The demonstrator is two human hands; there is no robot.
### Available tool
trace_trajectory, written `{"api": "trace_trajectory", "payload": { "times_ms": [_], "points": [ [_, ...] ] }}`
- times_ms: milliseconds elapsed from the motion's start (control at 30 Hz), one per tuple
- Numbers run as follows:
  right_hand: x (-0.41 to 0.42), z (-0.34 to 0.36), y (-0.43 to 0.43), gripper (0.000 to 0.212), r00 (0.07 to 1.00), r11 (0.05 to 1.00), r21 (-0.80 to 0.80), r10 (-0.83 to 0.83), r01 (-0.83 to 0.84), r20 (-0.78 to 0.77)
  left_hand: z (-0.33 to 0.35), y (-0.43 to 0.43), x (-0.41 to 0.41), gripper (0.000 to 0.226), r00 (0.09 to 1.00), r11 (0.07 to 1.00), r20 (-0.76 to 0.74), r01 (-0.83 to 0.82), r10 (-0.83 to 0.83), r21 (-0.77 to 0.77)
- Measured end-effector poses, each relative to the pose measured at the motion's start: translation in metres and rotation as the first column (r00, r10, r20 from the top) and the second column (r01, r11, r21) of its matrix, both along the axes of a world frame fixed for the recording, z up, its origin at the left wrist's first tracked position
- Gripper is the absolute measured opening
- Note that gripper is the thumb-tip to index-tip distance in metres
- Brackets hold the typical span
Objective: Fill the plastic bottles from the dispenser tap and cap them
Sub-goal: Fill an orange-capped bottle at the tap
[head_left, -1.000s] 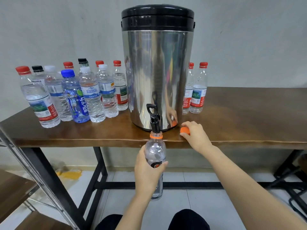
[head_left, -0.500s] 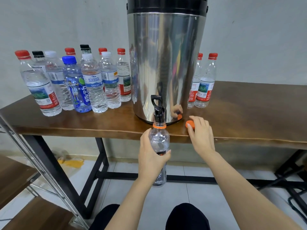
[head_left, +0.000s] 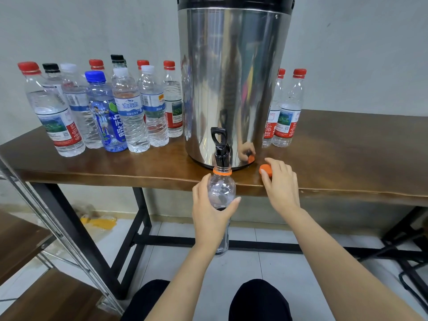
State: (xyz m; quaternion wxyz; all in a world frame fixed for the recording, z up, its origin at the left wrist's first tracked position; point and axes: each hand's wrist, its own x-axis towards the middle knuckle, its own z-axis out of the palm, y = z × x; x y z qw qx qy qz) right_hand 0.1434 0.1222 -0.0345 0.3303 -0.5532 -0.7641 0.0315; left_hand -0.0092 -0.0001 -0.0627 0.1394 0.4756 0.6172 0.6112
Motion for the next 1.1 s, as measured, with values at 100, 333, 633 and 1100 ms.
{"api": "trace_trajectory", "payload": {
  "times_ms": [100,333,633,1100],
  "points": [
    [0.001,0.001,0.000,0.042,0.997,0.999,-0.037,0.026,-0.029,-0.072,-0.001,0.001,0.002,0.081,1.000,1.000,0.016,-0.024,0.025,-0.007],
    [-0.020,0.056,-0.018,0.023,0.917,0.954,0.228,0.260,-0.196,-0.301,0.001,0.002,0.005,0.083,0.997,0.997,0.028,-0.071,0.071,-0.025],
    [-0.072,0.127,-0.053,0.033,0.890,0.890,-0.034,0.451,-0.454,-0.070,0.004,0.001,0.005,0.082,0.997,0.999,0.061,-0.049,0.050,-0.024],
    [-0.078,0.089,-0.052,0.013,0.838,0.824,-0.229,0.435,-0.518,-0.328,0.008,0.000,0.002,0.079,0.997,1.000,0.080,-0.020,0.022,-0.021]
  ]
}}
